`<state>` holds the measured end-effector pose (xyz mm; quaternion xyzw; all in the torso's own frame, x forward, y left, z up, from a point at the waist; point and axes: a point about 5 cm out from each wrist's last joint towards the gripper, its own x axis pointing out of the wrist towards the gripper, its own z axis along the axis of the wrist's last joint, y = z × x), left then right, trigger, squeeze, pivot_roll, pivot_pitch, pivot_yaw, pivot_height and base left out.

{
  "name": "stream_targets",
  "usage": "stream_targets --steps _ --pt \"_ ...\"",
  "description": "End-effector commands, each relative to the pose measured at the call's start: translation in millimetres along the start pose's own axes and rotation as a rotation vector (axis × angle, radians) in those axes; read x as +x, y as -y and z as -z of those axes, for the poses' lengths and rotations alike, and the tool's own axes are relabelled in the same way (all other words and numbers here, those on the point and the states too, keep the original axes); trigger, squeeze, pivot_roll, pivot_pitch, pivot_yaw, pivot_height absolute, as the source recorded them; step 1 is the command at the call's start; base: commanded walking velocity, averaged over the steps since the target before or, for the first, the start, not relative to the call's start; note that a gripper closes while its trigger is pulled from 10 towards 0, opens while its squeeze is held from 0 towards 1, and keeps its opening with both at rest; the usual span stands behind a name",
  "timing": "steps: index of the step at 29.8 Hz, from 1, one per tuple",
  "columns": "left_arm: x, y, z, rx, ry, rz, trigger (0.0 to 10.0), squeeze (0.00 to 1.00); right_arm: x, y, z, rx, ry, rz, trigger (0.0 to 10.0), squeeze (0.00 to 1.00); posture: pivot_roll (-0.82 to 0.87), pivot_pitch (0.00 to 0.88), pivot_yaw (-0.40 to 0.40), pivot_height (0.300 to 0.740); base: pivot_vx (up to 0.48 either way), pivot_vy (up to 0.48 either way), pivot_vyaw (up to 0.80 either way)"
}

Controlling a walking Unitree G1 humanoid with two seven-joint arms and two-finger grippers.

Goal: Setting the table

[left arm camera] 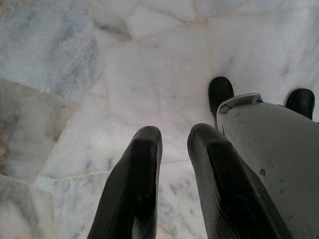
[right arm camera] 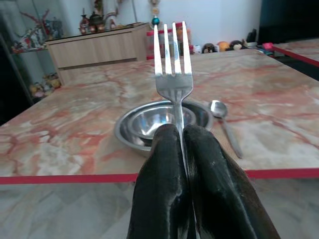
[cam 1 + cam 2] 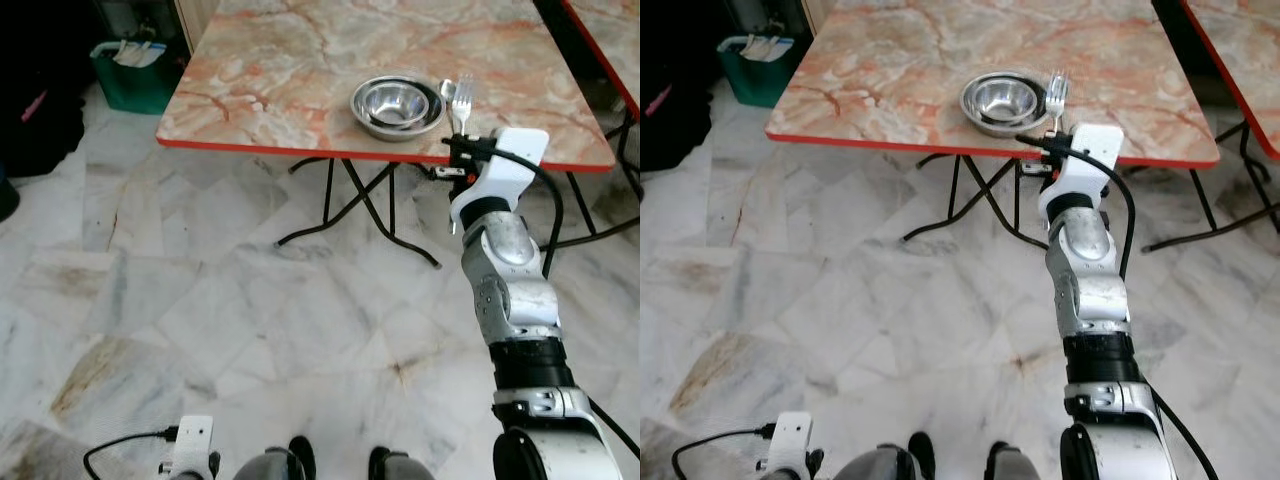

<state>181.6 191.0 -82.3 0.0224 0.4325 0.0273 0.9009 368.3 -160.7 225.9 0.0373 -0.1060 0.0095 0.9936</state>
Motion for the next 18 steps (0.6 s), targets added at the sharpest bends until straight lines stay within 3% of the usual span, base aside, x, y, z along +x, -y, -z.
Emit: stream_targets --steps 1,14,18 --pt "-6.0 2.4 27.1 0.009 -0.103 0.009 10.0 0.00 -1.4 2.5 -1.0 0.009 0.002 0.007 10.0 0.00 -0.05 0.231 0.014 0.740 0.000 0.000 0.00" --pt "-5.5 3.0 26.2 0.009 -0.104 0.010 10.0 0.00 0.2 5.0 -0.2 0.005 -0.017 0.016 10.0 0.00 -0.05 0.237 0.013 0.740 0.000 0.000 0.00" --pt "-5.5 2.7 25.9 0.011 -0.104 0.010 10.0 0.00 -0.7 5.9 1.3 0.009 -0.023 0.017 10.0 0.00 -0.05 0.239 0.015 0.740 0.000 0.000 -0.80"
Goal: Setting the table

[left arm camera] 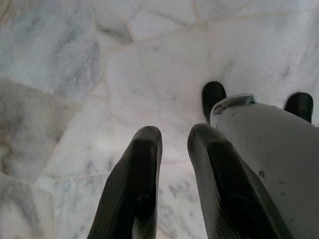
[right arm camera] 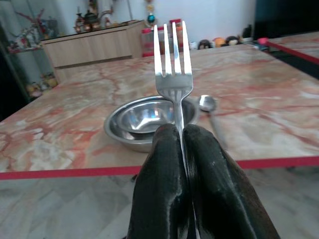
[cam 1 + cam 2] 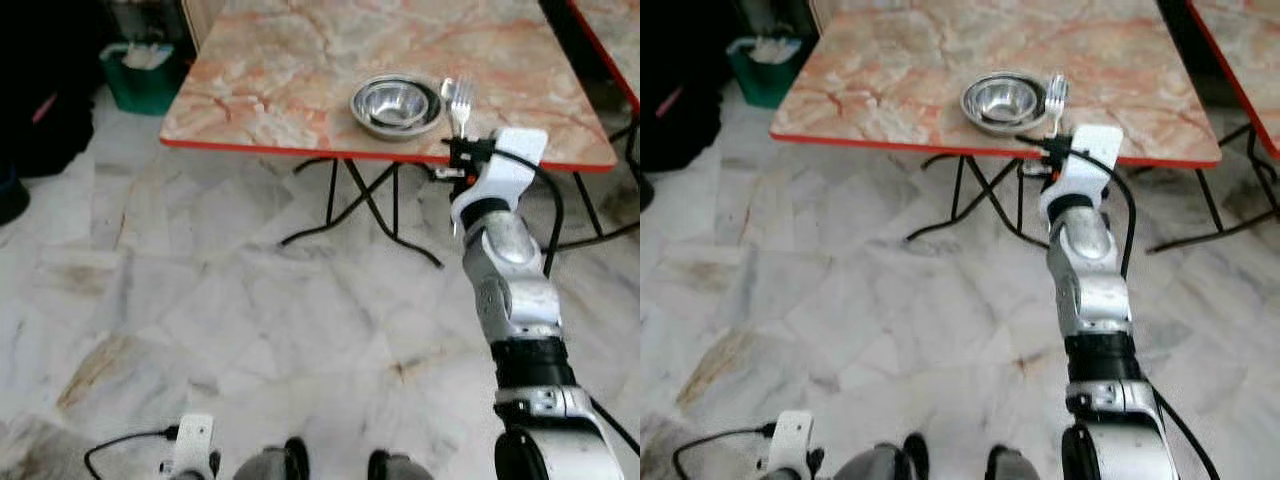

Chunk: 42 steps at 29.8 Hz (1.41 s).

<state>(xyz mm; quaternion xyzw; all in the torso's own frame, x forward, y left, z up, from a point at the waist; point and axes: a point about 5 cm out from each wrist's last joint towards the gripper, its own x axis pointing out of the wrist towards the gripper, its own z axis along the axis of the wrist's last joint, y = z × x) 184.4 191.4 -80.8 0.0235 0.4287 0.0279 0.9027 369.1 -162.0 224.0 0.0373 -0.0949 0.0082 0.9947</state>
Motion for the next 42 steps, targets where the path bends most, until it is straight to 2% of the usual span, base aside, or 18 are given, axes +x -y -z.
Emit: stream_targets --steps 1,19,27,32,42 --pt "-6.3 3.2 28.9 0.009 -0.113 0.013 10.0 0.00 -1.3 4.3 -0.6 0.009 0.000 0.013 10.0 0.00 -0.05 0.239 0.015 0.740 0.000 0.000 -0.78" --pt "-6.1 2.4 28.3 0.009 -0.113 0.006 10.0 0.00 -1.6 4.6 0.0 0.008 0.005 0.021 10.0 0.00 -0.05 0.241 0.017 0.740 0.257 0.000 -0.08" --pt "-6.2 2.6 28.5 0.009 -0.114 0.007 10.0 0.00 -2.9 -2.8 -2.4 -0.071 0.023 -0.038 10.0 0.00 -0.05 0.242 0.016 0.740 0.357 0.000 0.10" --pt "-6.3 3.0 28.9 0.007 -0.116 0.008 10.0 0.00 -2.2 0.7 -2.0 -0.031 0.025 -0.007 10.0 0.00 -0.05 0.241 0.015 0.740 0.359 0.000 0.08" --pt "-6.2 3.5 28.9 0.006 -0.116 0.010 10.0 0.00 -1.9 -0.4 -5.3 -0.086 0.044 -0.022 10.0 0.00 -0.05 0.235 0.013 0.740 0.360 0.000 0.00"
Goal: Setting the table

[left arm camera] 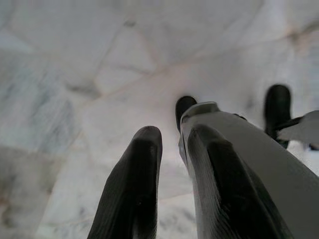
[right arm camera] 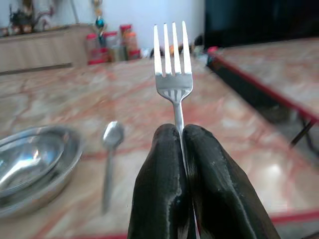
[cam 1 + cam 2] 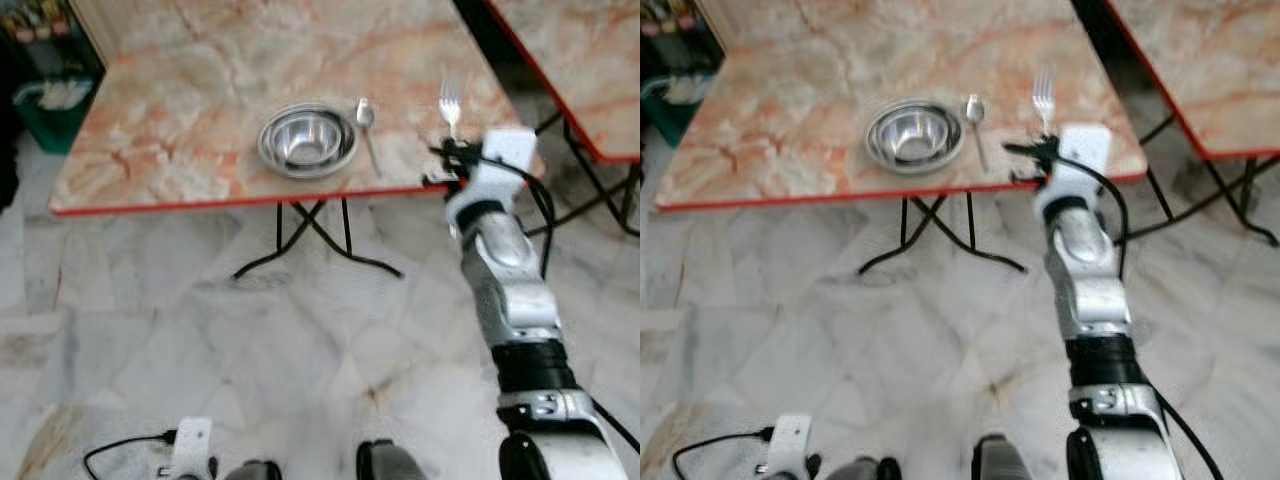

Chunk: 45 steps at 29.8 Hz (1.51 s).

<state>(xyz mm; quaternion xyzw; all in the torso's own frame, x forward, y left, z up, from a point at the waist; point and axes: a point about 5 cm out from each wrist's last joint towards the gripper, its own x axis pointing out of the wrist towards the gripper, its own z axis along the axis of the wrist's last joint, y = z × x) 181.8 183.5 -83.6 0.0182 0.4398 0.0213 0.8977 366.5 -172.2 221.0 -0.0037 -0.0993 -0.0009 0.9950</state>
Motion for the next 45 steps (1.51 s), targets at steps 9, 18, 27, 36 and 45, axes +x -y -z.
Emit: stream_targets --steps 9,18,27,36,45 --pt "-5.7 -3.9 26 0.008 -0.092 -0.002 10.0 0.00 1.5 -11.3 -9 -0.005 0.045 -0.039 10.0 0.00 -0.05 0.230 0.010 0.740 0.358 0.000 0.00" --pt "-5.6 -4.3 25 0.009 -0.092 -0.005 10.0 0.00 1.6 -11.2 -9 0.012 0.048 -0.031 10.0 0.00 -0.05 0.232 0.013 0.740 0.360 0.000 0.21" --pt "-5.5 -4.6 25 0.011 -0.093 -0.002 10.0 0.00 -1.7 -12.0 -3 0.008 0.018 -0.026 10.0 0.00 -0.06 0.239 0.014 0.740 0.359 0.000 0.00" --pt "-5.6 -4.8 25 0.014 -0.095 0.000 10.0 0.00 -13.1 -16.5 11 0.028 -0.044 -0.029 10.0 0.00 -0.06 0.235 0.013 0.740 0.358 0.000 0.00" --pt "-5.9 -4.6 26 0.013 -0.095 -0.001 10.0 0.00 -24.4 -14.6 22 0.027 -0.096 -0.023 10.0 0.00 -0.06 0.223 0.010 0.740 0.190 0.000 0.00"
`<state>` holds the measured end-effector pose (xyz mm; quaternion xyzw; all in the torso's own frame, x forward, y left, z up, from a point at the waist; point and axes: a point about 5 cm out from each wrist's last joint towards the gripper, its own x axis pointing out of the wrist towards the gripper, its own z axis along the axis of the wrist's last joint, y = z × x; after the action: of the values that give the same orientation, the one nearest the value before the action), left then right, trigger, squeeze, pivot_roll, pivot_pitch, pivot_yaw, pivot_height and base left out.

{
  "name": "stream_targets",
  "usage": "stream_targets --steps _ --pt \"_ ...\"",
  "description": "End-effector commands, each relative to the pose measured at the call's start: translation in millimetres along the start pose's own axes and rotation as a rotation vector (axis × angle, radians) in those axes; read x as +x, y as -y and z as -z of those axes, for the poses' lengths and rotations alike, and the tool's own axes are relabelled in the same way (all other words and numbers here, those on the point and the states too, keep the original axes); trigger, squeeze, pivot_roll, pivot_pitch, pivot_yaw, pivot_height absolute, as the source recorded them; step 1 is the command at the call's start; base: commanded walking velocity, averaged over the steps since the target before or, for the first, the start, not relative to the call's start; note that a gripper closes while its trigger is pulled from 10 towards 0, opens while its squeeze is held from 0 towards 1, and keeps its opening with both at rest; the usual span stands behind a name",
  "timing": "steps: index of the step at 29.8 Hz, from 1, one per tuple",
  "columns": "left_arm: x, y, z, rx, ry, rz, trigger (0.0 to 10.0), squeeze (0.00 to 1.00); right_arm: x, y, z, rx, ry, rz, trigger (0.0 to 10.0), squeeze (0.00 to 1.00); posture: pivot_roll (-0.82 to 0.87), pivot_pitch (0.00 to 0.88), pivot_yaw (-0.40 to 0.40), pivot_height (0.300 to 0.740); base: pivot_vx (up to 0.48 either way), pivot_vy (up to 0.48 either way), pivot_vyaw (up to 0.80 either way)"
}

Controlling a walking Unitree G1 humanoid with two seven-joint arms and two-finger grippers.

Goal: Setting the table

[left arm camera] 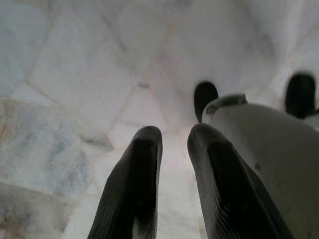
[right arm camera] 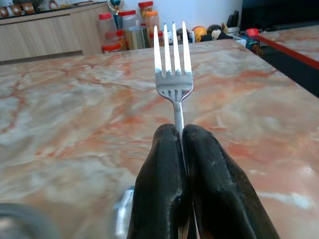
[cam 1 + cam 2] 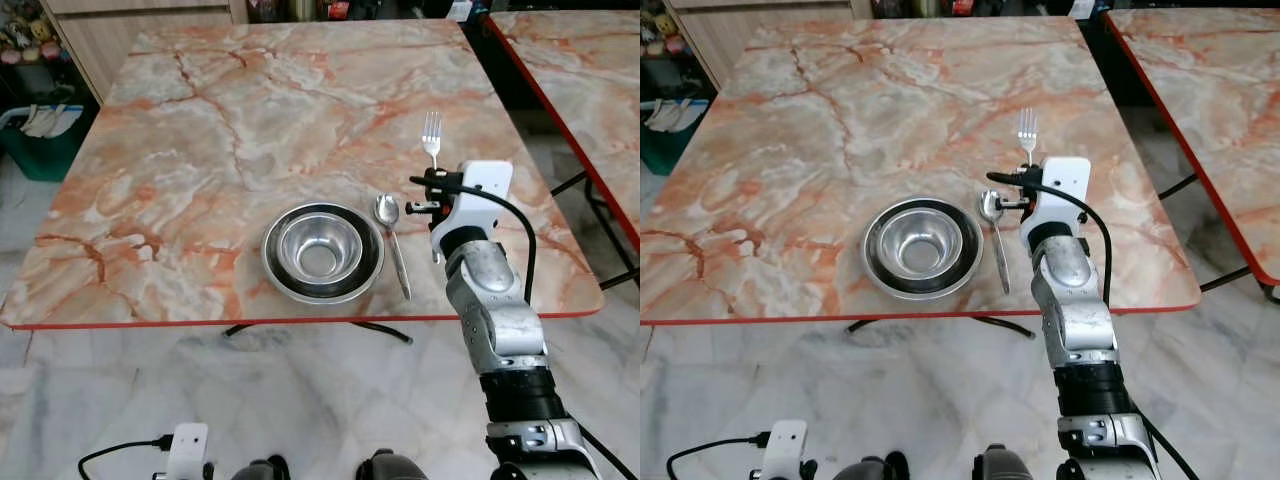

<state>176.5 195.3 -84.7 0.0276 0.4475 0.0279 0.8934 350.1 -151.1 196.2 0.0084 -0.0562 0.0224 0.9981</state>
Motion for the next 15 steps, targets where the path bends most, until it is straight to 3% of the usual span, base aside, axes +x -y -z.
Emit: stream_targets --steps 1,15 --pt "-3.9 7.5 21 0.003 -0.077 0.020 10.0 0.00 -4.4 7.5 2 -0.002 -0.012 0.023 10.0 0.00 -0.06 0.220 0.010 0.740 0.000 0.000 0.00" --pt "-4.5 8.1 24 0.007 -0.086 0.029 10.0 0.00 -9.8 20.7 16 -0.035 -0.114 0.065 10.0 0.00 -0.06 0.209 0.007 0.740 0.000 0.000 0.00"
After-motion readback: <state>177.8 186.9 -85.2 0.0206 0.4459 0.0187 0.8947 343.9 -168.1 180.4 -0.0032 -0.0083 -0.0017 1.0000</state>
